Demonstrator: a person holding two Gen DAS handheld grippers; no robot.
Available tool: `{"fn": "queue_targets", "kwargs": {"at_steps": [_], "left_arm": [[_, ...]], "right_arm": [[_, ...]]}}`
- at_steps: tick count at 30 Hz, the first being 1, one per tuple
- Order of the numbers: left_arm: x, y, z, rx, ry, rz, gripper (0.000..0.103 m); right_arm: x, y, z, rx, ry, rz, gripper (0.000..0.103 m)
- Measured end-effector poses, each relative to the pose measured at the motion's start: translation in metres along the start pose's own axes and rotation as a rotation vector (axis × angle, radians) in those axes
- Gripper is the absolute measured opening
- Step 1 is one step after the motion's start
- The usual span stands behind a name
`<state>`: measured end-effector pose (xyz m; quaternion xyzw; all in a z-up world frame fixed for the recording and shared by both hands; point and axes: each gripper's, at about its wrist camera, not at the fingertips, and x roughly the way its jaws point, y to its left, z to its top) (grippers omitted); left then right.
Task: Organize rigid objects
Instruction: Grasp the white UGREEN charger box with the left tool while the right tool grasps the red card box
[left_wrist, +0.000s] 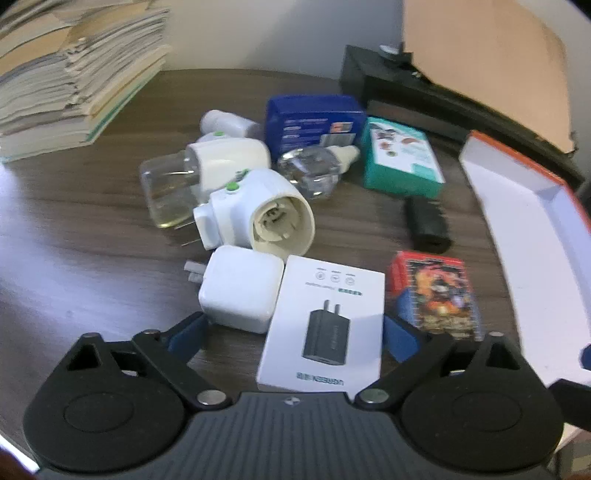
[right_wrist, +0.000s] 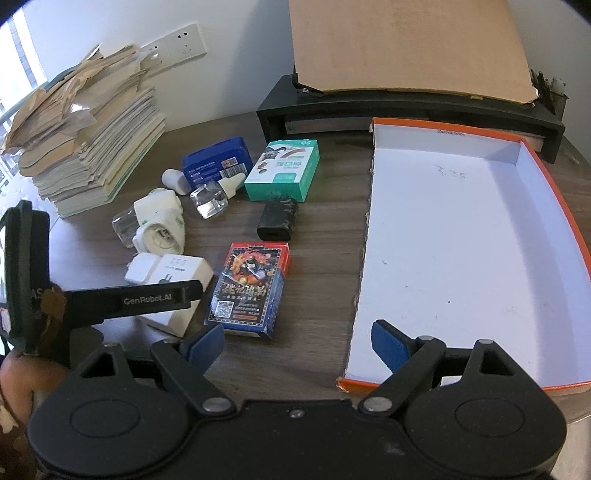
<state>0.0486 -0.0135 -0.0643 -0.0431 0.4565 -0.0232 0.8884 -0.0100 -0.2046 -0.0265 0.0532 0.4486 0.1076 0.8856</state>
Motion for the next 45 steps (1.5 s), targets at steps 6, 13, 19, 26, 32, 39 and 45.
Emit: {"fn": "queue_targets", "kwargs": {"at_steps": [6,13,19,26,32,39,45], "left_arm": [[-0.008,-0.004,-0.008,0.050,-0.016,-0.031,0.066],[-0.020,-0.005,-0.022,0.103,-0.027,-0.101,0.061],[-0.011,-0.008,-0.018,0.127,-0.038,-0.055,0.069],[-0.007,-0.014,-0.013,0.167,-0.056,-0.039,0.059],[-0.031,0.005,-0.012,0.095,-0.072,-0.062,0.059],[-0.058,0.027,-0.011,0.029,-0.111,-0.053,0.059],[-0.063,0.042,-0.008,0.004,-0.124,-0.040,0.059]], "right_arm": [[0.000,0.002,0.000,-0.001,0.001,0.005,0.102],[0.000,0.004,0.000,-0.007,0.003,0.009,0.102],[0.004,0.004,-0.002,-0.004,0.014,0.010,0.102],[0.010,0.010,0.002,-0.024,0.011,0.019,0.102],[0.033,0.021,0.015,-0.014,0.020,0.045,0.102],[0.075,0.042,0.032,-0.031,0.051,0.021,0.102],[0.105,0.059,0.034,-0.090,0.097,-0.089,0.096]]}}
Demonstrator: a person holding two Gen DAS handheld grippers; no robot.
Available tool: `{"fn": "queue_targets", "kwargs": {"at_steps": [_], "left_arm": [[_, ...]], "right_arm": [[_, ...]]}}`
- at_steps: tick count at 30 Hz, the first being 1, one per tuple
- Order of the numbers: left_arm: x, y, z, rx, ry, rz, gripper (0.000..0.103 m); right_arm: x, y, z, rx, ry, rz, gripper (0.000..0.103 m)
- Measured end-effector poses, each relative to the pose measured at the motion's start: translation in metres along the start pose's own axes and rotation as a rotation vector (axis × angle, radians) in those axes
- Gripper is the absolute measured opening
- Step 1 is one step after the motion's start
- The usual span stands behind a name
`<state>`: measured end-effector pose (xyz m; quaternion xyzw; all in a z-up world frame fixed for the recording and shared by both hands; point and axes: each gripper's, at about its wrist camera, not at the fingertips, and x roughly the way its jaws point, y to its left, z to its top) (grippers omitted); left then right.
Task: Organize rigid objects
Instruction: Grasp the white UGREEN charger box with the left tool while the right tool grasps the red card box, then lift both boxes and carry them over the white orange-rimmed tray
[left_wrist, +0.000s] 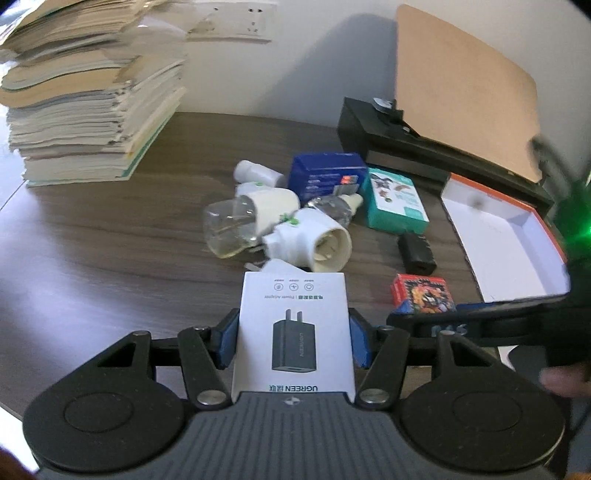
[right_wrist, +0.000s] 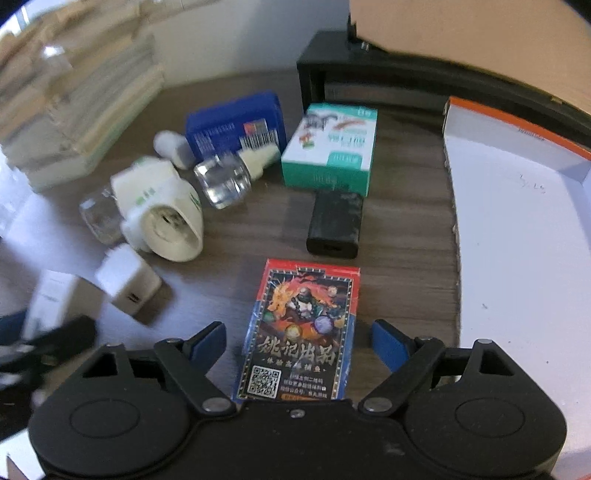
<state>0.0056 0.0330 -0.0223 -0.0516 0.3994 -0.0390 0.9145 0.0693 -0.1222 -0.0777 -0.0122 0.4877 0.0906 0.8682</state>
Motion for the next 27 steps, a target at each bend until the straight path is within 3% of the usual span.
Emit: {"fn": "queue_targets", "kwargs": {"at_steps": [2,4,14,27], "left_arm": [[-0.002,0.005,0.002,-0.003,-0.007,0.003,0.059],[-0.002,0.010,0.004,-0.009,-0.010,-0.003,0.059],[0.004,0.004,0.021,0.045,-0.026,-0.088,0.059],[0.010,-0.029,0.044,0.151,-0.047,-0.298,0.059]], "right_arm": [[-0.002,0.005,0.000,-0.029,-0.027,-0.028,0.077],[-0.002,0.006,0.000,-0.021,-0.027,-0.023,0.072],[-0.035,-0.001,-0.004,0.064,-0.102,-0.037,0.071],[-0.103,-0.035,-0.021,0.220,-0.235,-0.225,0.071]]}}
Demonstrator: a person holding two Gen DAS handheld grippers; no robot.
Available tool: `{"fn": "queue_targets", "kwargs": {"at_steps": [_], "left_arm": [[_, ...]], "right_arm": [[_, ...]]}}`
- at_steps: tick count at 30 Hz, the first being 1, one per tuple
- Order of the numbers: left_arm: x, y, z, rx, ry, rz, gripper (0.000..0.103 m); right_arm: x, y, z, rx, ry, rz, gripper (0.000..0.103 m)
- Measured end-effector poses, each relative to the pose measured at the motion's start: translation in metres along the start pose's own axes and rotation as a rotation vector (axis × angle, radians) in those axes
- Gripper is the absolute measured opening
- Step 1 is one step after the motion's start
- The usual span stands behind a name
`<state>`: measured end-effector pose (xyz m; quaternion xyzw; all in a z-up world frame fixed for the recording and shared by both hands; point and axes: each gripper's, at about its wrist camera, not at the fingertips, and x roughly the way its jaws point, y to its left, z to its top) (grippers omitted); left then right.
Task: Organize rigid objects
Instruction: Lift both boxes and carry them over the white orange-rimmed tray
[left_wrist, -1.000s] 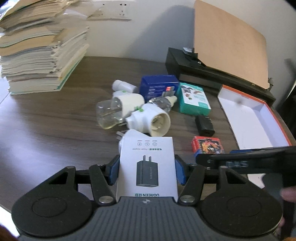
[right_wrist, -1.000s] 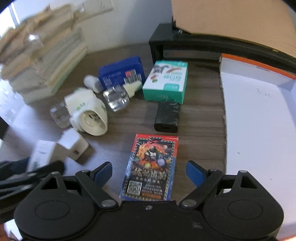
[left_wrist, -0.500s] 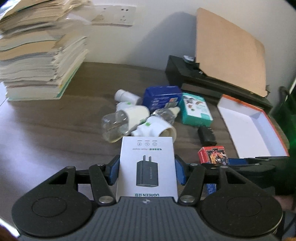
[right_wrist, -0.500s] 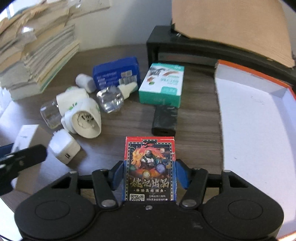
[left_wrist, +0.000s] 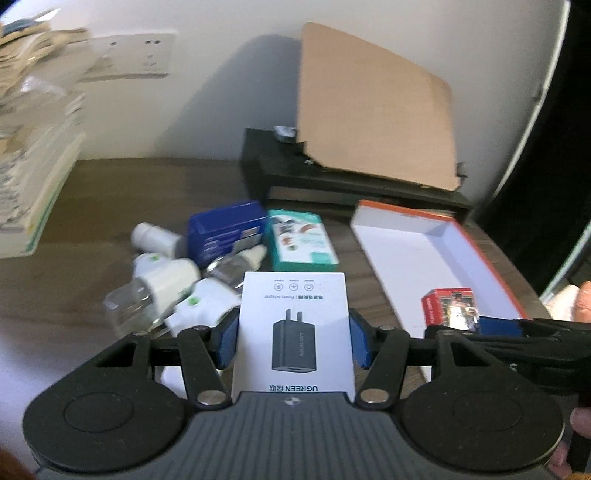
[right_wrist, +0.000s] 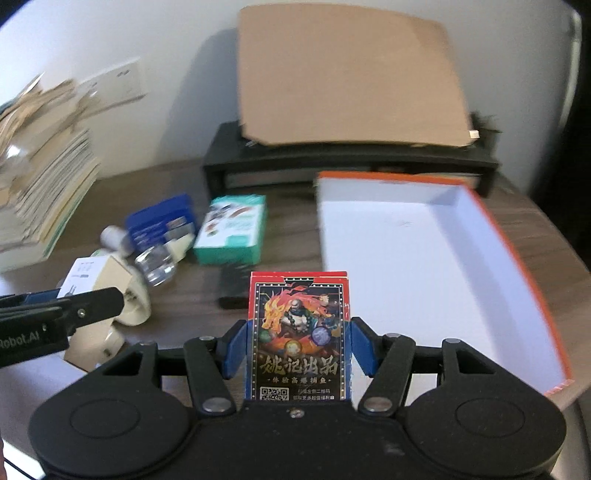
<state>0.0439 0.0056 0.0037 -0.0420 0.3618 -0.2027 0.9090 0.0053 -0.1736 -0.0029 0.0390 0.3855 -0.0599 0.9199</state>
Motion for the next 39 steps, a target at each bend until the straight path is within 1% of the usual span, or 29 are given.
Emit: {"fn": "queue_targets", "kwargs": {"at_steps": [4,7,12,19,23,30,34,39], "left_arm": [[0.006,-0.010,0.003,0.016,-0.003,-0.048,0.059],[0.010,-0.019,0.005,0.031,0.002,-0.077,0.059],[0.021,-0.032,0.012,0.037,0.000,-0.079,0.059],[0.046,-0.062,0.027,0.000,-0.002,-0.049,0.059],[0.066,-0.091,0.037,0.015,0.005,-0.028,0.059],[0.104,-0.135,0.055,0.013,0.026,0.006,0.059],[0.122,-0.155,0.064,0.014,0.024,0.017,0.059],[0.135,-0.167,0.066,0.009,0.035,0.026,0.059]], "right_arm": [[-0.014,-0.018,0.001,0.037,-0.025,-0.054,0.071],[-0.020,-0.035,0.003,0.066,-0.038,-0.075,0.071],[-0.016,-0.061,0.014,0.082,-0.059,-0.085,0.071],[0.008,-0.100,0.040,0.034,-0.055,-0.037,0.071],[0.025,-0.125,0.055,0.006,-0.060,-0.019,0.071],[0.050,-0.166,0.077,-0.004,-0.063,0.021,0.071],[0.062,-0.180,0.086,-0.020,-0.071,0.042,0.071],[0.075,-0.190,0.094,-0.029,-0.069,0.062,0.071]]}}
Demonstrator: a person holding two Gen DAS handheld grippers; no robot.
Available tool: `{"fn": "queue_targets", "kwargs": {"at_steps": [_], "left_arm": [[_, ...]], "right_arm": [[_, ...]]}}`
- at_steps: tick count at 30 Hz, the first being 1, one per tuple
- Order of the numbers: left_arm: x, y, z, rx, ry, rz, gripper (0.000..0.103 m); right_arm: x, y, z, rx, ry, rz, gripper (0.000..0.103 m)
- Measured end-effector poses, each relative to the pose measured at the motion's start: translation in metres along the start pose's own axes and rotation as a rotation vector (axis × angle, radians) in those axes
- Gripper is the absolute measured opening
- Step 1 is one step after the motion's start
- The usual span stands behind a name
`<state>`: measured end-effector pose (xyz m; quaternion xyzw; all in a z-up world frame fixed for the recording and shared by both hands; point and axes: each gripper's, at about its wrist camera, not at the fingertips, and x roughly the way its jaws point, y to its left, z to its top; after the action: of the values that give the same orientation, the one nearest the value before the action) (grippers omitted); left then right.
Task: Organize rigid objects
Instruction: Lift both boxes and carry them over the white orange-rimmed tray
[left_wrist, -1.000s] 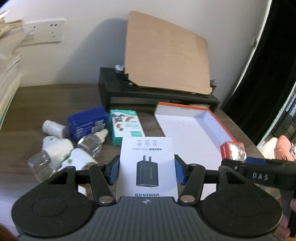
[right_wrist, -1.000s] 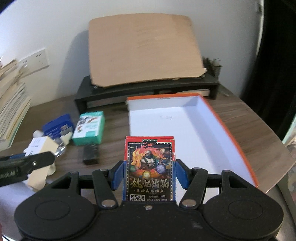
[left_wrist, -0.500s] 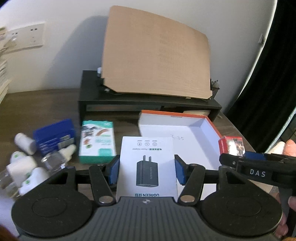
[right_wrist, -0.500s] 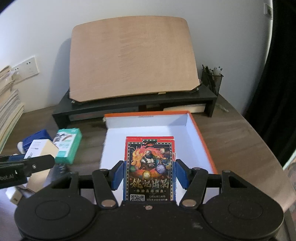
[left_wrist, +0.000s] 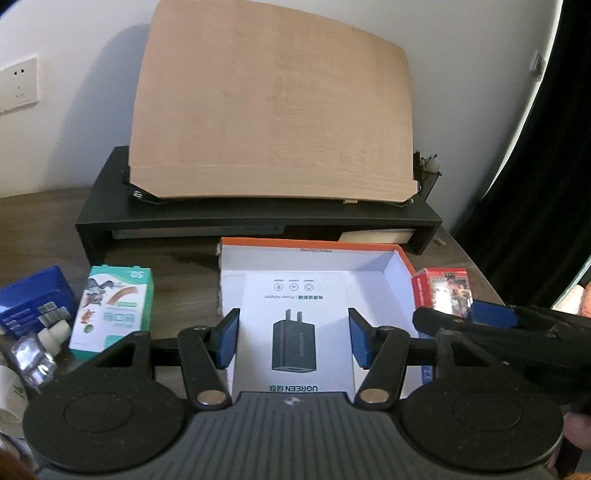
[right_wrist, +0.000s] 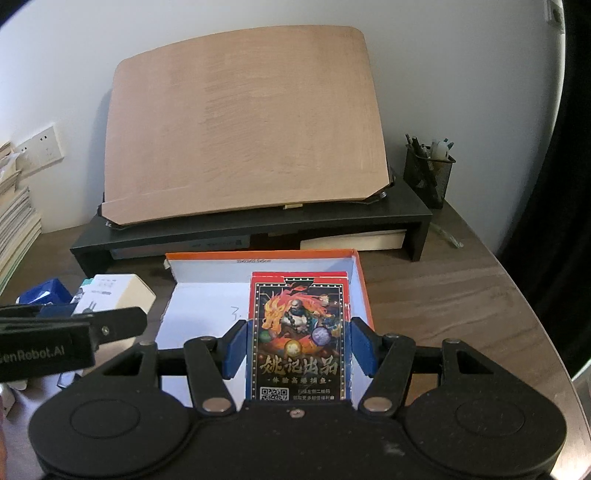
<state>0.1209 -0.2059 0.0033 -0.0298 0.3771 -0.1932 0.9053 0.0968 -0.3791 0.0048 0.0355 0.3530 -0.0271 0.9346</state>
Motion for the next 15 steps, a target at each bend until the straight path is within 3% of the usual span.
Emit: {"fn": "queue_targets", "kwargs": {"at_steps": [15], "left_arm": [[0.018,0.003,0.009,-0.042,0.021,0.066,0.059]], "right_arm": [[0.028,-0.007,0.007,-0.031,0.010,0.058,0.071]]}}
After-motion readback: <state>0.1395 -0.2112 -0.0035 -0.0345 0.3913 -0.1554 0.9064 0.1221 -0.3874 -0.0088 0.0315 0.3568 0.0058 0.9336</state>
